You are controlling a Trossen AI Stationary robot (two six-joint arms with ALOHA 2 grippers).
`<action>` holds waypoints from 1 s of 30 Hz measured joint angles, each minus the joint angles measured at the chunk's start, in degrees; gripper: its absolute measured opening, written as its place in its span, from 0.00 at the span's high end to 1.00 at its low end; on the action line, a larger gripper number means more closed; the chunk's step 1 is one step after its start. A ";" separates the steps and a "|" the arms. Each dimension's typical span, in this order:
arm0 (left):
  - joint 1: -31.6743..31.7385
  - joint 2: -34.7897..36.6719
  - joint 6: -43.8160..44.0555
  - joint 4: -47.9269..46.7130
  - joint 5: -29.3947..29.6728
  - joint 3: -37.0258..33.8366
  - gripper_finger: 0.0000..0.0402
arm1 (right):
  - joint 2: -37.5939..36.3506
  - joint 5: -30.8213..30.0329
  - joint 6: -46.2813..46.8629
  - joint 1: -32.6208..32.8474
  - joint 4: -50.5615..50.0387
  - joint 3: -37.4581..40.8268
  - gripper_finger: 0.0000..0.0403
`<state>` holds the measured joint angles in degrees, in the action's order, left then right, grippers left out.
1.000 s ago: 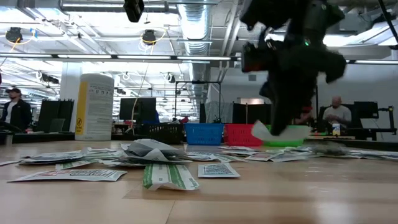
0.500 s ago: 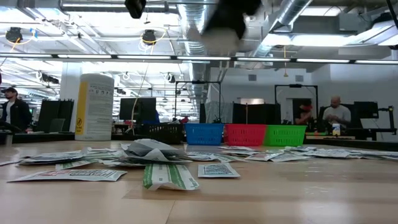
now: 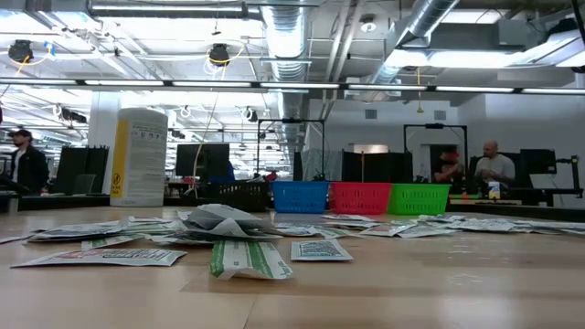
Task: Pick & Place First Aid Supplies
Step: Put the green bandage pack in the black bin
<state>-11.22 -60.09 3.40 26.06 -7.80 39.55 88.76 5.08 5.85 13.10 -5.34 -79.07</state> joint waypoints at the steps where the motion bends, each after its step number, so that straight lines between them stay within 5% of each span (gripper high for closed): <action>1: 0.00 -0.03 -0.75 0.65 -0.30 0.00 0.64 | 0.02 0.03 0.02 0.00 0.42 0.00 1.00; 30: 0.09 -8.71 2.12 17.08 -4.48 0.02 0.64 | 0.61 1.60 -0.27 -0.90 3.99 0.04 1.00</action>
<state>-11.14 -68.80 5.52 43.14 -12.28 39.57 89.36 6.68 5.58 12.21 -1.35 -79.02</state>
